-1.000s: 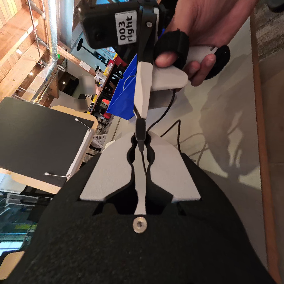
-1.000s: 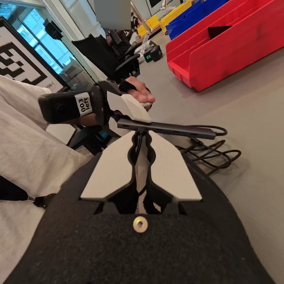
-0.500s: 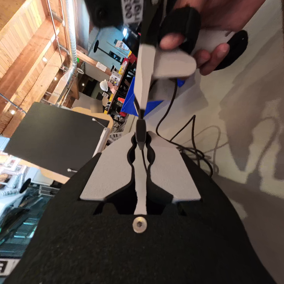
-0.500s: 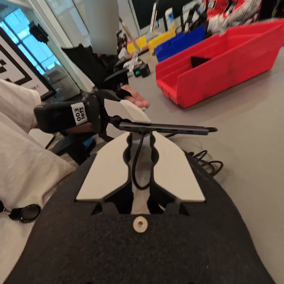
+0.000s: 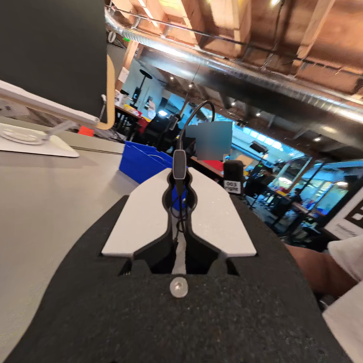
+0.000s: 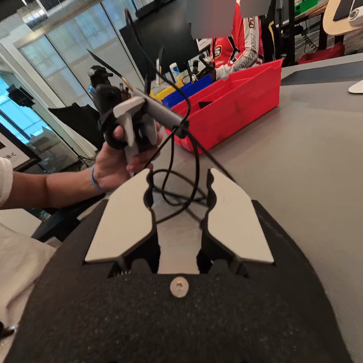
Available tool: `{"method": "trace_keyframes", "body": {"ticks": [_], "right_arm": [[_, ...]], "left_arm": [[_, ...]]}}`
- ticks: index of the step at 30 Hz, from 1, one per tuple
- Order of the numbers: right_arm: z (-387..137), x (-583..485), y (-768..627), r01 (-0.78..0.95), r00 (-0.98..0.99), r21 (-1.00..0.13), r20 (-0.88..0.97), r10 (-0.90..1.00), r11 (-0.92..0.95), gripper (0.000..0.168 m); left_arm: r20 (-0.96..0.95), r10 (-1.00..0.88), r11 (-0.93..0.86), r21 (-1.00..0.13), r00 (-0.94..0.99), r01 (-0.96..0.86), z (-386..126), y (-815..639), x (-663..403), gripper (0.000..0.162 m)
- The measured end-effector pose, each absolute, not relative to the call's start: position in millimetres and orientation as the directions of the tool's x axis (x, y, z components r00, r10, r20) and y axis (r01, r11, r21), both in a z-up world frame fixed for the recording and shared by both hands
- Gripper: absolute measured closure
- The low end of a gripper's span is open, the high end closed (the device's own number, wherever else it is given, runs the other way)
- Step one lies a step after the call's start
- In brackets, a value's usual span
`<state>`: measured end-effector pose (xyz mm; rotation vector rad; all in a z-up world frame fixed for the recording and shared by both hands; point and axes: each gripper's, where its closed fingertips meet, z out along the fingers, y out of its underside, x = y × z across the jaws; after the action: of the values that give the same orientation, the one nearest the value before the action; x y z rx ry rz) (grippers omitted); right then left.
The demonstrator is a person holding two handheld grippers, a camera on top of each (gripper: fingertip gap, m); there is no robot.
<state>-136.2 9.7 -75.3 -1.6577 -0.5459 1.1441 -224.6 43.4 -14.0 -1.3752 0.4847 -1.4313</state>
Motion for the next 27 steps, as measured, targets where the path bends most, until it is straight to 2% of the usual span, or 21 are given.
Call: {"method": "trace_keyframes", "body": {"ticks": [2, 6, 9, 12, 14, 21, 24, 27], "right_arm": [[-66.7, -140.2, 12.8, -0.213, 0.418, -0.892, -0.452, 0.788, -0.399, 0.111], [-52.2, -145.6, 13.0, -0.271, 0.345, -0.868, -0.490, 0.800, -0.415, 0.111], [-40.7, -150.1, 3.7, -0.309, 0.227, -0.833, -0.533, 0.815, -0.459, 0.126], [-35.0, -155.3, -3.7, -0.326, 0.137, -0.795, -0.575, 0.807, -0.512, 0.131], [-36.9, -157.4, -8.5, -0.293, 0.114, -0.793, -0.584, 0.804, -0.534, 0.149], [-38.3, -155.4, -13.4, -0.148, 0.204, -0.856, -0.516, 0.832, -0.495, 0.153], [-25.2, -139.0, -0.9, -0.082, 0.309, -0.906, -0.419, 0.854, -0.415, 0.153], [10.5, -103.0, 20.2, -0.036, 0.435, -0.953, -0.287, 0.853, -0.302, 0.153]], "left_arm": [[0.504, -0.851, -0.412, -0.814, 0.147, 0.410, -12.0, 36.4, -219.0, 0.152], [0.566, -0.824, -0.493, -0.744, 0.033, 0.452, -7.5, 27.4, -213.1, 0.152], [0.602, -0.798, -0.542, -0.697, -0.028, 0.470, -7.3, 26.9, -212.6, 0.152], [0.610, -0.790, -0.565, -0.687, -0.059, 0.458, -11.1, 23.1, -207.1, 0.152], [0.604, -0.794, -0.566, -0.690, -0.071, 0.451, -11.2, 18.9, -203.0, 0.152], [0.607, -0.790, -0.580, -0.693, -0.088, 0.427, -14.8, 17.7, -201.5, 0.151], [0.562, -0.827, -0.518, -0.760, -0.001, 0.393, -23.2, 21.0, -206.1, 0.143], [0.469, -0.878, -0.423, -0.854, 0.095, 0.303, -33.5, 18.8, -211.7, 0.147]]}}
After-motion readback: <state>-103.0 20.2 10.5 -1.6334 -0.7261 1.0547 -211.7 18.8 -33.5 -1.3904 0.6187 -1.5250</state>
